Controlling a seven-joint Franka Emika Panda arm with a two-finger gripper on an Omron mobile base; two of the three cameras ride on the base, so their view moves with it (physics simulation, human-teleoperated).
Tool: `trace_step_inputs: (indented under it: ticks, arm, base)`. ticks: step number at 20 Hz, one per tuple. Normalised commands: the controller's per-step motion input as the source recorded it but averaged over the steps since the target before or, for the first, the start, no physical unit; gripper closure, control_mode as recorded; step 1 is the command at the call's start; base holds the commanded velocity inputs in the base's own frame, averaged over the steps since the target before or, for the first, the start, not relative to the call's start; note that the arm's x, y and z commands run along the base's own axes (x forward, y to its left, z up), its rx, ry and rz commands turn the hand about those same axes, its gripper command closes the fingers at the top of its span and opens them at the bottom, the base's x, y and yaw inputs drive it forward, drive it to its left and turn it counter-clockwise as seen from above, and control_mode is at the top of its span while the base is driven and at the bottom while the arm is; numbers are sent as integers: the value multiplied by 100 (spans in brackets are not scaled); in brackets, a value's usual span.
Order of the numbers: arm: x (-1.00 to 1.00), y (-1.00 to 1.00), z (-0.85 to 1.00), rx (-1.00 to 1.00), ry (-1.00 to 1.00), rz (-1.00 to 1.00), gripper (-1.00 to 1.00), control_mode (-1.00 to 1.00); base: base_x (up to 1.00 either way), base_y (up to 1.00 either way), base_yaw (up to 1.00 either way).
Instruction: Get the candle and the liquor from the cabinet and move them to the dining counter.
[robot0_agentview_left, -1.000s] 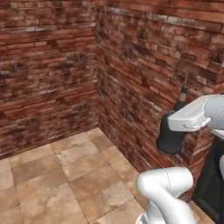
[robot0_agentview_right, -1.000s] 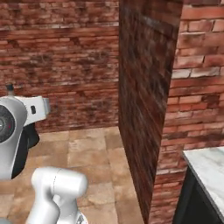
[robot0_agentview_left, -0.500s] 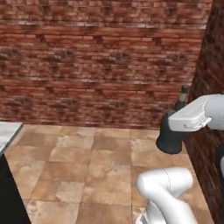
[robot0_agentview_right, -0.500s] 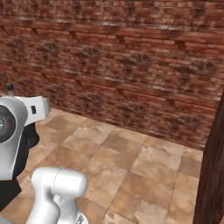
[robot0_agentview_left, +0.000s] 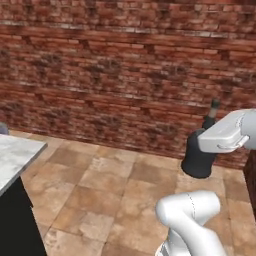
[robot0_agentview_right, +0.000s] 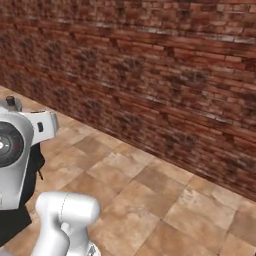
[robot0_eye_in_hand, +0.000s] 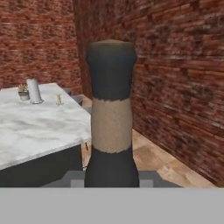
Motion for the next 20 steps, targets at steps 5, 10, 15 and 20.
trace_step_inputs:
  ticks: [5,10,15,20]
  arm:
    - [0,0,0,0,0,0,100,100]
    - [0,0,0,0,0,0,100,100]
    - [0,0,0,0,0,0,100,100]
    - [0,0,0,0,0,0,100,100]
  base:
    - [81,-29,1]
    - [84,-12,15]
    - [76,-6,38]
    - [74,-4,42]
